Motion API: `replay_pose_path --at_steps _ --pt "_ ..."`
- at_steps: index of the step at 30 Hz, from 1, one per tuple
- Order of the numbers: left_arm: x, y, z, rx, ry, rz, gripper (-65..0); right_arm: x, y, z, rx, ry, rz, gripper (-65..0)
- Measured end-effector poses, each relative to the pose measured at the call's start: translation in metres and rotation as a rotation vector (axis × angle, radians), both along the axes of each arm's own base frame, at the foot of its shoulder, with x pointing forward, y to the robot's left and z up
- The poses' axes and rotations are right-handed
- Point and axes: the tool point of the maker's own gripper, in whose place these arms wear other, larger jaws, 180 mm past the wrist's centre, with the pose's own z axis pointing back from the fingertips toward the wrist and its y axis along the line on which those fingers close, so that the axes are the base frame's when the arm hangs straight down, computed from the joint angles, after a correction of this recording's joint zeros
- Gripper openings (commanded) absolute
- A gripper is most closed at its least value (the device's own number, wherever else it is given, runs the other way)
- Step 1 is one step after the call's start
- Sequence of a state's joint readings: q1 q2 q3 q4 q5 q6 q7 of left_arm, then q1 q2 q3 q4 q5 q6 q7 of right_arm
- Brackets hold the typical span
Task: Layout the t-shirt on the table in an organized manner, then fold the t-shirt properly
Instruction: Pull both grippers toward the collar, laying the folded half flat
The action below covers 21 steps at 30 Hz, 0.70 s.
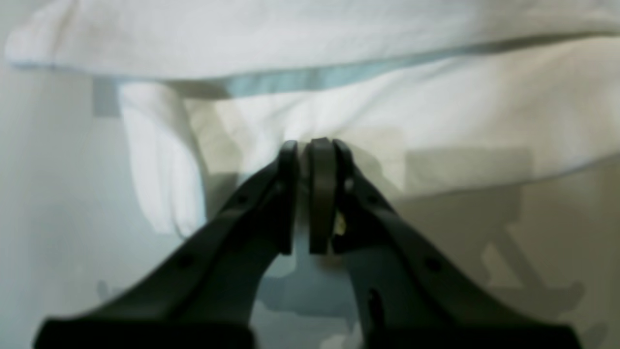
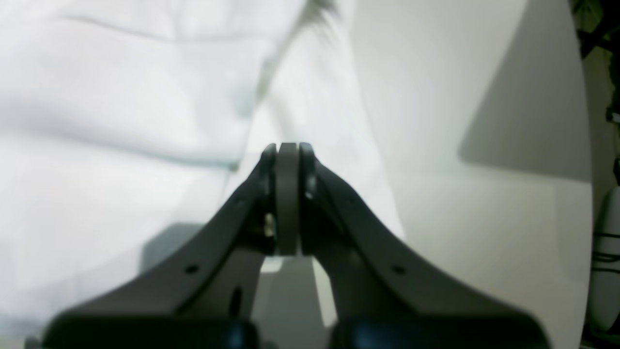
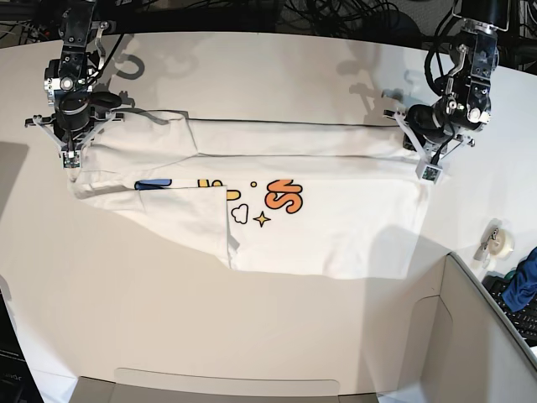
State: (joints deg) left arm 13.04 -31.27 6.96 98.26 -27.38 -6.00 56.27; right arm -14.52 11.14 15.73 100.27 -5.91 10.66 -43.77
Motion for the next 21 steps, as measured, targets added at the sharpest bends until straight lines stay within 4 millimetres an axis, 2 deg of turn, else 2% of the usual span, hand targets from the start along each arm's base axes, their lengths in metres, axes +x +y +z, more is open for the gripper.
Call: replay_pose_path --at_steps 4,9,15,19,21 --pt "-0.031 0.001 0.005 0.02 0.072 -0.006 -61.3 -0.015 -0.003 0.003 -0.03 0.023 0.023 -65.0" --pt "-0.051 0.003 0.007 0.021 0.095 0.0 -61.3 -0.034 0.0 0.007 -0.047 0.038 0.04 -65.0" --pt "-0.055 0.004 0.007 0.022 0.095 0.004 -61.3 -0.062 0.003 0.001 -0.056 0.093 0.056 -65.0" --pt "-0.055 0.004 0.007 0.021 0.095 0.004 -61.3 -0.069 0.007 0.004 -0.055 0.096 0.065 -65.0" --pt "-0.054 0.004 0.007 0.022 0.094 0.005 -61.3 -0.066 0.009 0.011 -0.059 0.079 0.065 -65.0"
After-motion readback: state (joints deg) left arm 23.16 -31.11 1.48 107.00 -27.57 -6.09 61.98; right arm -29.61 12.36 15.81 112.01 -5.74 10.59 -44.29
